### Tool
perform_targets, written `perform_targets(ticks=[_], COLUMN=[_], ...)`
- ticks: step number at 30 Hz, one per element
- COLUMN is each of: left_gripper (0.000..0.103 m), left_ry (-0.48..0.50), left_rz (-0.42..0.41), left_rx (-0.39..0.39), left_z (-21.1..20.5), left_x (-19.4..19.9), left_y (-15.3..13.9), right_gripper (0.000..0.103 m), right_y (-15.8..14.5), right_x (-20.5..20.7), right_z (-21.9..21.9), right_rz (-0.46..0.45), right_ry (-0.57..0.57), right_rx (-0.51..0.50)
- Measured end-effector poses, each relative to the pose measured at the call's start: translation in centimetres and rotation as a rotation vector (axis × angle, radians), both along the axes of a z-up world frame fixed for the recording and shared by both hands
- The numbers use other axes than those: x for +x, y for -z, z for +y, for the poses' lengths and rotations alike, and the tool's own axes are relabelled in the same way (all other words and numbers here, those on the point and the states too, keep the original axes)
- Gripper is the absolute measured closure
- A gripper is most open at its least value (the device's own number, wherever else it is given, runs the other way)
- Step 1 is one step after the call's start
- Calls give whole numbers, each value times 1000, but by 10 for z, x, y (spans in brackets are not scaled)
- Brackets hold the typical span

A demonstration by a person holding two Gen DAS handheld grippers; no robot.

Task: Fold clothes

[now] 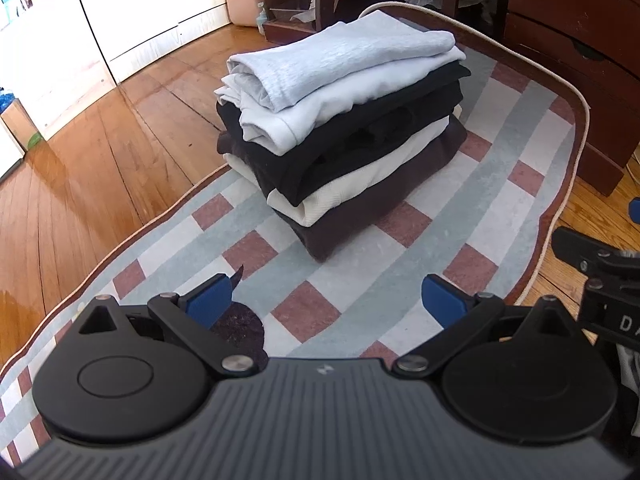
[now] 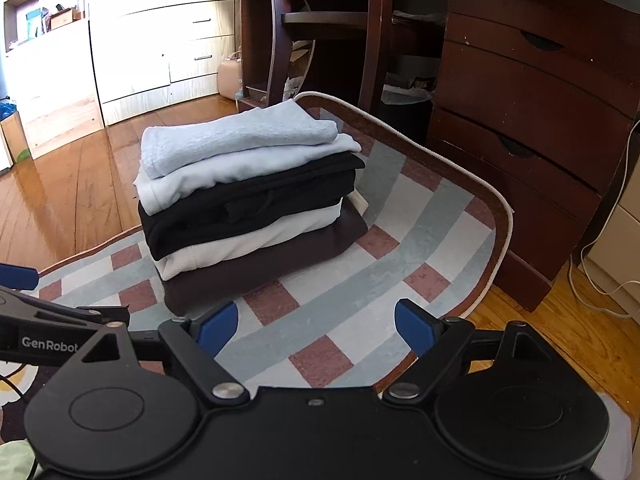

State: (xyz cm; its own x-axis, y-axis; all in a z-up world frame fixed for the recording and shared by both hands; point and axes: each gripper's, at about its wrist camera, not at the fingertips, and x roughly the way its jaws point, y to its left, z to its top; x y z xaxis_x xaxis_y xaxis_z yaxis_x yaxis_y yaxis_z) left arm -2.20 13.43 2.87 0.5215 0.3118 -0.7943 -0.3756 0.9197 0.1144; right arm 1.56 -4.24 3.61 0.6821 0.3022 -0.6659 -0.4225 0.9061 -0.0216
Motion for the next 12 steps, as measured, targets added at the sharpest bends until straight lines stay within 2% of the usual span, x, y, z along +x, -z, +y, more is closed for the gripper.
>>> perform_targets(ticks=[12], left_gripper=[0], left_ry=[5], left_rz=[-1], left_rx=[29], left_z=[-4], left_x=[-2], left_y=[-2], right_gripper=[14], right_y=[1], right_x=[-3], right_z=[-2], right_rz=[9], right_ry=[-3], right_rx=[15])
